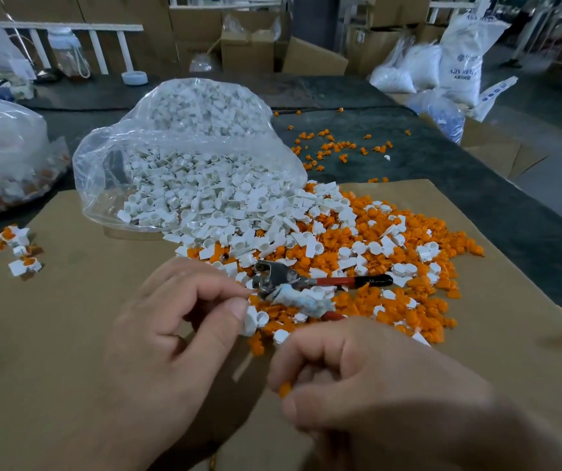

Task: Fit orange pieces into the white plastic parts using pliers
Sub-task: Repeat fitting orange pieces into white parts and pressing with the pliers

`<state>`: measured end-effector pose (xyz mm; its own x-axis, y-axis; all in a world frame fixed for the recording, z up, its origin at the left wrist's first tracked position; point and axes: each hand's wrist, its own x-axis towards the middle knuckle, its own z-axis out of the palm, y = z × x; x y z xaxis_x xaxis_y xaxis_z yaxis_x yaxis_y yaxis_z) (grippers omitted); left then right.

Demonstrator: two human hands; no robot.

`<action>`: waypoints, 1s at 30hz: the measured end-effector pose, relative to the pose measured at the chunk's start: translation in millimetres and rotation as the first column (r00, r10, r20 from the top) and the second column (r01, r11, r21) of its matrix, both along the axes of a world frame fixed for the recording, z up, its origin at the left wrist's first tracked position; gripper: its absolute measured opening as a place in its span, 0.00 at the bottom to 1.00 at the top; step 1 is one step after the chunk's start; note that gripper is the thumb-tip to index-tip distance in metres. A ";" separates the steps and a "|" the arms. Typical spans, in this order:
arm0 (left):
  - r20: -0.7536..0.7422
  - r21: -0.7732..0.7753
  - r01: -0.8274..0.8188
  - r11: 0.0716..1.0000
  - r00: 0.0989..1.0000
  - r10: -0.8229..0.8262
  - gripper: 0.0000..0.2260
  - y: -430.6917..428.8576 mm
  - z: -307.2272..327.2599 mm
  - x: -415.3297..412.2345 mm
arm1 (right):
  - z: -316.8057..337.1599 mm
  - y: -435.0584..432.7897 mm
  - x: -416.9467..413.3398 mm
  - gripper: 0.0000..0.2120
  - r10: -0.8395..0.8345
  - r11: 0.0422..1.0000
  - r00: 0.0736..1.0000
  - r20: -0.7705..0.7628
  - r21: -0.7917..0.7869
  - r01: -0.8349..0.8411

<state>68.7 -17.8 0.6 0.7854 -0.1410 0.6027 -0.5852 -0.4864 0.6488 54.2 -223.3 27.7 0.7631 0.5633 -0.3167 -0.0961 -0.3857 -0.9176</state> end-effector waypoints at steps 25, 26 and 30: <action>0.017 0.498 -0.070 0.864 0.997 0.071 0.09 1.9 -29.2 24.9 | -13.9 30.2 0.5 0.14 0.169 0.790 0.741 0.650 -0.539 0.292; -0.002 0.502 -0.059 0.863 0.998 0.070 0.08 2.2 -28.4 24.3 | -16.3 30.2 1.1 0.15 0.180 0.773 0.734 0.655 -0.556 0.307; -0.045 0.497 -0.038 0.867 0.997 0.070 0.06 1.2 -24.6 21.8 | -22.5 31.9 3.2 0.24 0.213 0.714 0.692 0.689 -0.594 0.372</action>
<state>90.5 -16.6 -24.0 0.8327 -0.3649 0.4164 -0.5165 -0.7828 0.3470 57.4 -191.4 5.2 0.9335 0.3534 0.0604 0.3579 -0.9079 -0.2182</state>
